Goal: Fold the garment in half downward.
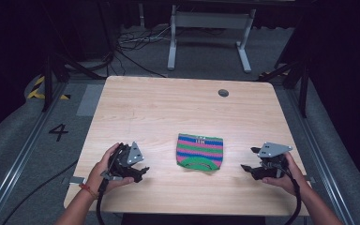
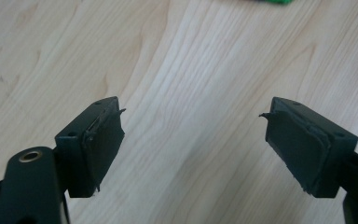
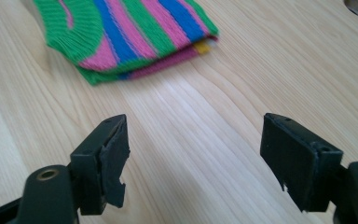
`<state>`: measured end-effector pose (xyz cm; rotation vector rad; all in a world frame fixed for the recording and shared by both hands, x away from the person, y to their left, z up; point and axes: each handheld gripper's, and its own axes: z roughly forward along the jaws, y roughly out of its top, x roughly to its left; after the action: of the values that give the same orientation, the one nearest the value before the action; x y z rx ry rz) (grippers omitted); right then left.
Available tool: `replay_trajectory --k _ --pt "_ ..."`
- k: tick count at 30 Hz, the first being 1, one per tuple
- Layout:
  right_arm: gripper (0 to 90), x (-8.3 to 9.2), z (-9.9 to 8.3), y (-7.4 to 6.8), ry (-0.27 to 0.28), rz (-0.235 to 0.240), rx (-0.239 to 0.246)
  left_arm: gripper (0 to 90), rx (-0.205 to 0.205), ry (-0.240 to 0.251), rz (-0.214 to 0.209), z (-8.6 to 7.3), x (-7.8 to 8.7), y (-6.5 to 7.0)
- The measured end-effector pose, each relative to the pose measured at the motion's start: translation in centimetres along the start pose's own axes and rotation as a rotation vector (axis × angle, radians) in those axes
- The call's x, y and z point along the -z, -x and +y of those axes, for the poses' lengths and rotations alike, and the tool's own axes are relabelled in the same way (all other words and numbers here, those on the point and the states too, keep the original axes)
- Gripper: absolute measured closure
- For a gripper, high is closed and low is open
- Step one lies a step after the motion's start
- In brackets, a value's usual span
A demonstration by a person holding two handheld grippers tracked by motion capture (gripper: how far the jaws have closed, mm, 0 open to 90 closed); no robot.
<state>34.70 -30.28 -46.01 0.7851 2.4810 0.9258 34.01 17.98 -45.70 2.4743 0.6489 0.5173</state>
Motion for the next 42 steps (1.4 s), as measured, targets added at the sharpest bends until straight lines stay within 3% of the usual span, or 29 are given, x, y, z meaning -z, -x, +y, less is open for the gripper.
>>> replay_trajectory --k 10,15,17,21,24,25,29,32,42 --pt "24.8 1.9 -4.4 2.1 -0.016 -0.065 -0.100 18.8 0.098 0.027 0.011 -4.1 1.4 -1.2" --pt "24.6 2.6 -6.5 2.8 -0.031 -0.092 -0.149 18.5 0.147 -0.001 0.026 -6.0 1.6 -1.6" --pt "24.5 2.9 -7.4 3.1 -0.033 -0.108 -0.172 17.7 0.195 0.011 0.018 -6.8 1.6 -1.7" --pt "23.6 3.7 -9.4 3.6 -0.020 -0.115 -0.247 17.7 0.224 0.000 0.000 -8.0 1.7 -1.5" --pt "22.9 4.1 -10.6 3.9 -0.003 -0.118 -0.291 17.4 0.271 0.018 -0.042 -8.9 1.9 -1.4" --pt "22.5 4.1 -10.9 4.0 0.001 -0.125 -0.310 17.0 0.271 0.018 -0.042 -8.9 1.9 -1.4" --pt "17.3 4.1 -11.8 4.1 0.022 -0.111 -0.343 15.2 0.347 0.082 -0.044 -10.5 2.1 -1.2" --pt "18.2 4.3 -12.1 4.3 0.025 -0.119 -0.362 15.0 0.357 0.082 -0.036 -10.5 2.1 -1.1" --pt "16.7 4.3 -12.1 4.3 0.019 -0.121 -0.364 13.2 0.357 0.072 -0.021 -10.4 2.0 -1.1"
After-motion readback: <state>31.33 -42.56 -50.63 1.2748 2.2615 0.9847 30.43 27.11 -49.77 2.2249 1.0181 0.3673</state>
